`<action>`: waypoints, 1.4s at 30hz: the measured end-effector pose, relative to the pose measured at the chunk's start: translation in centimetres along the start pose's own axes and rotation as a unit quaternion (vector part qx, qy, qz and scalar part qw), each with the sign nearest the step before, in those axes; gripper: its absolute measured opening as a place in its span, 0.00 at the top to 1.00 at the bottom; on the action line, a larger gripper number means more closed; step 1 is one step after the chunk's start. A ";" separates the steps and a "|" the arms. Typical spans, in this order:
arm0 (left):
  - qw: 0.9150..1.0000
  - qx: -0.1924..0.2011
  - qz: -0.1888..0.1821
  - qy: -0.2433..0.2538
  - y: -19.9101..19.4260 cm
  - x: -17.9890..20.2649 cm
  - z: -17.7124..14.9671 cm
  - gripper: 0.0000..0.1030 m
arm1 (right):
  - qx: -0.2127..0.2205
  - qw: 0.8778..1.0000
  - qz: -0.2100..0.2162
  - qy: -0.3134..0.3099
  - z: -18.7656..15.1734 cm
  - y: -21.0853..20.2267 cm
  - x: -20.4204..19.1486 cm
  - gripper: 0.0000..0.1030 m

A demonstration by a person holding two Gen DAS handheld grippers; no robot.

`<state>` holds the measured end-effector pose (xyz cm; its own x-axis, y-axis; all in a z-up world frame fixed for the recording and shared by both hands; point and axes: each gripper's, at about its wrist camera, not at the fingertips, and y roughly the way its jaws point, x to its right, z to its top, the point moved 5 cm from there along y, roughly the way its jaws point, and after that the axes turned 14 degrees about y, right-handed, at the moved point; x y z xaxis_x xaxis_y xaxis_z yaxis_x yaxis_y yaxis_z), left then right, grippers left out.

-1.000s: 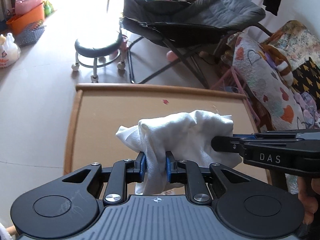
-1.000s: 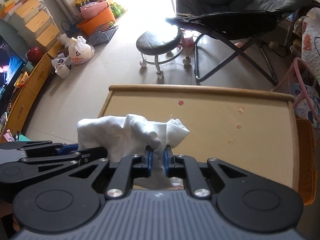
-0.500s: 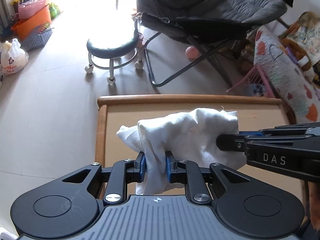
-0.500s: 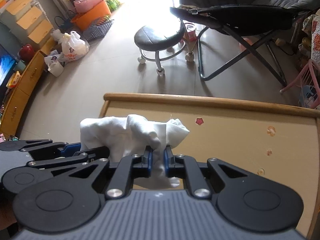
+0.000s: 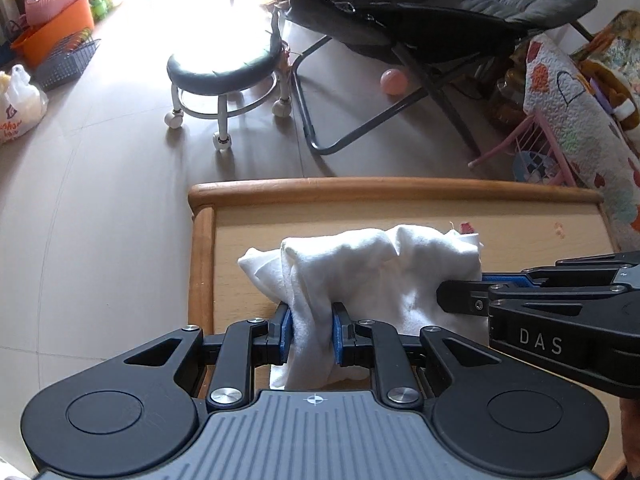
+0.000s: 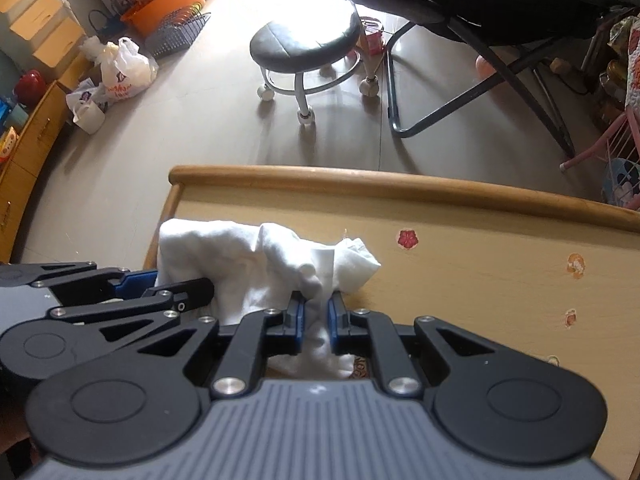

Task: Fold clothes
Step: 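Carry the bundle with the left gripper to the table corner and release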

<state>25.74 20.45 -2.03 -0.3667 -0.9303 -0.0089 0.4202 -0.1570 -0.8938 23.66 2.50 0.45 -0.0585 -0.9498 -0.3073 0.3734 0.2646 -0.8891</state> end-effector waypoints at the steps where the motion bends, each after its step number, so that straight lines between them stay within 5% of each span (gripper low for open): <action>1: 1.000 0.000 0.000 0.000 0.2 0.0 -0.1 0.79 | -0.001 1.000 -0.001 0.001 -0.1 0.2 0.1 0.89; 14: 1.000 0.017 0.006 0.009 0.6 0.2 -1.0 0.71 | -0.005 1.000 -0.007 -0.005 -0.3 0.7 0.3 0.83; 19: 0.999 0.036 0.012 -0.011 -0.3 0.1 -1.0 0.36 | 0.025 1.000 0.013 0.009 0.3 -1.5 0.9 0.68; 28: 0.989 0.100 0.029 -0.108 -6.3 -0.1 -1.7 0.31 | 0.072 0.997 0.003 0.016 0.0 -7.5 4.2 0.59; 42: 0.988 0.112 0.021 -0.108 -11.0 13.4 -6.6 0.31 | 0.101 0.992 -0.045 0.056 -8.1 -12.6 13.4 0.57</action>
<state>10.71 11.88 4.70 -0.1692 -0.9827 0.0747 0.6128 -0.1643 -0.7730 10.65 -12.19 4.78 -0.1981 -0.9410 -0.2744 0.5387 0.1293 -0.8325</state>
